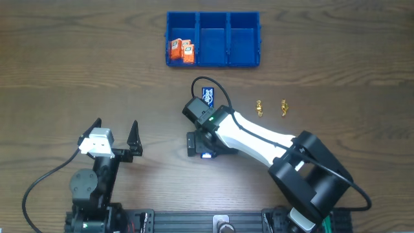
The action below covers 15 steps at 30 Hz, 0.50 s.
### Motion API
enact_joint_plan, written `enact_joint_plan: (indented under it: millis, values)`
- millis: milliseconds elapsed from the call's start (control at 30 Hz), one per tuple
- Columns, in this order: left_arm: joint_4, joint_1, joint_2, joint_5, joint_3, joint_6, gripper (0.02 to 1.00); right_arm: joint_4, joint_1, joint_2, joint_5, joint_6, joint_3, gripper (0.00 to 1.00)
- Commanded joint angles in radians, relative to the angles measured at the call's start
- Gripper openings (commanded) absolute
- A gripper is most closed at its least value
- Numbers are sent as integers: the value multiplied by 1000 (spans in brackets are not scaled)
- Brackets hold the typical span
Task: Sort Candies Into Trays
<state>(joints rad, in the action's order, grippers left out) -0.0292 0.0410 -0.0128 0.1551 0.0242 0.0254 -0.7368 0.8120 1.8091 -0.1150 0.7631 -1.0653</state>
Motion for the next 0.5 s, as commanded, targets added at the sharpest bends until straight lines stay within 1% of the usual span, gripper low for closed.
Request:
enact_joint_plan:
  millis: [33, 100, 167, 233, 333, 400, 500]
  values:
    - [-34, -3, 8, 19, -19, -3, 996, 17, 19, 25, 34, 32, -15, 998]
    - [-34, -3, 8, 19, -19, -3, 996, 19, 20, 34, 37, 42, -15, 939]
    - [-34, -3, 8, 19, -19, -3, 998, 22, 20, 42, 37, 41, -15, 840]
    - [-34, -3, 8, 19, -19, -3, 998, 26, 21, 44, 37, 42, -15, 776]
    - [-34, -3, 8, 19, -19, -3, 998, 28, 35, 44, 68, 63, -16, 669]
    - [-34, -3, 8, 19, -19, -3, 998, 29, 42, 44, 73, 75, -17, 606]
    - [-34, -3, 8, 19, -19, -3, 998, 32, 47, 44, 73, 75, -17, 463]
